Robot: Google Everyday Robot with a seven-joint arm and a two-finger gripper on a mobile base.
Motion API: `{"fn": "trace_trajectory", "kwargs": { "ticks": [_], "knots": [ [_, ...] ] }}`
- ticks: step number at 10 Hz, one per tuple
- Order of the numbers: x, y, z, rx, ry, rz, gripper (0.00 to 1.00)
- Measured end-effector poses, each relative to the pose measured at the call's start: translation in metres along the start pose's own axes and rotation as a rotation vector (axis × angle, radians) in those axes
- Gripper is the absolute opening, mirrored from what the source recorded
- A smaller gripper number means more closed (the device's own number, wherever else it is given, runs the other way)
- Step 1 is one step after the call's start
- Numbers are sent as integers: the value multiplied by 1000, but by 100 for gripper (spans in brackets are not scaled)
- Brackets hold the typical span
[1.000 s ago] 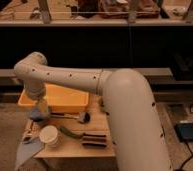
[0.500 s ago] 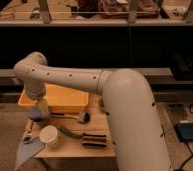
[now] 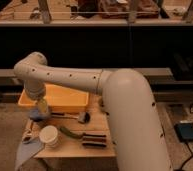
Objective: Place pepper in paper cup
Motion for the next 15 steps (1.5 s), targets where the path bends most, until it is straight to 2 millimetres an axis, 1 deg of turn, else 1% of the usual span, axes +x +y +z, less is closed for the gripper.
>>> {"fn": "trace_trajectory", "kwargs": {
  "ticks": [10,11,13,15],
  "knots": [
    [0,0,0,0,0,0,80],
    [0,2,0,2,2,14,80],
    [7,15,-3,13,9,92,80],
    [26,46,-11,20,20,182,80]
  ]
}}
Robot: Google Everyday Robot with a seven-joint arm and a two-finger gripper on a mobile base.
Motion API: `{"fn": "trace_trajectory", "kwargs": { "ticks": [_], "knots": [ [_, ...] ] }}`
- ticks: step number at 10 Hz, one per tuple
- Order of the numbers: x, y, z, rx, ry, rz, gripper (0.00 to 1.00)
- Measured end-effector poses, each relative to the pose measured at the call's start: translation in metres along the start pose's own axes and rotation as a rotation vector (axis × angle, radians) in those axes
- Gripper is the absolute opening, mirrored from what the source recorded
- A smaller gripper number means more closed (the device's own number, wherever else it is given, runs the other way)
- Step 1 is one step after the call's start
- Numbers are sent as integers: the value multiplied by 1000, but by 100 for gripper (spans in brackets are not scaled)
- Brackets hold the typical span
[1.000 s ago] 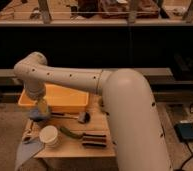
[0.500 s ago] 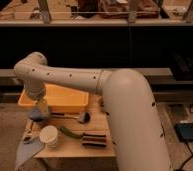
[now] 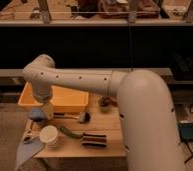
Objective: Place pepper in paper cup
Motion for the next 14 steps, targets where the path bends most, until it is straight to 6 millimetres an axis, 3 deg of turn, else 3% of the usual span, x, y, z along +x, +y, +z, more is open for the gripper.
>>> {"fn": "trace_trajectory", "kwargs": {
  "ticks": [3,9,12,14],
  "knots": [
    [22,37,-12,-13,17,77,80],
    [27,90,39,-62,-5,166,80],
    [48,113,35,-74,0,203,80],
    [45,113,35,-75,-3,193,80]
  ]
}}
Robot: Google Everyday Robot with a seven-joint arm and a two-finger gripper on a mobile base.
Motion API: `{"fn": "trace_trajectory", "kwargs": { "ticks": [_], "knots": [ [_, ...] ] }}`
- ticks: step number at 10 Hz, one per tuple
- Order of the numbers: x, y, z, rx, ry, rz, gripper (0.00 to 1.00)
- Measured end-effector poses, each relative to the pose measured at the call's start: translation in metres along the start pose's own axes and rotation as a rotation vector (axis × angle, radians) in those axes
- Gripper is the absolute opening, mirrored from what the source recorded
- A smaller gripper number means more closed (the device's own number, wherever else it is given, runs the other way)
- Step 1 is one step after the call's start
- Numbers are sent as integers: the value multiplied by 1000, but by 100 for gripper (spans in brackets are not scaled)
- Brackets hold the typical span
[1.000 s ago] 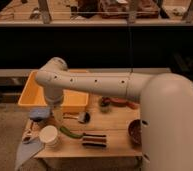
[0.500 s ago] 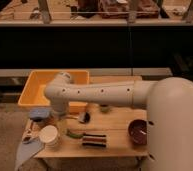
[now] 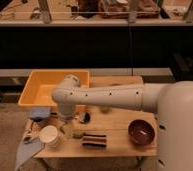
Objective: Place pepper in paper cup
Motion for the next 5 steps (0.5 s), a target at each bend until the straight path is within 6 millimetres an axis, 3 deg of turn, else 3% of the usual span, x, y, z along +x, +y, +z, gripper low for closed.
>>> {"fn": "trace_trajectory", "kwargs": {
  "ticks": [5],
  "knots": [
    [6,0,9,-11,-20,23,80]
  ]
}}
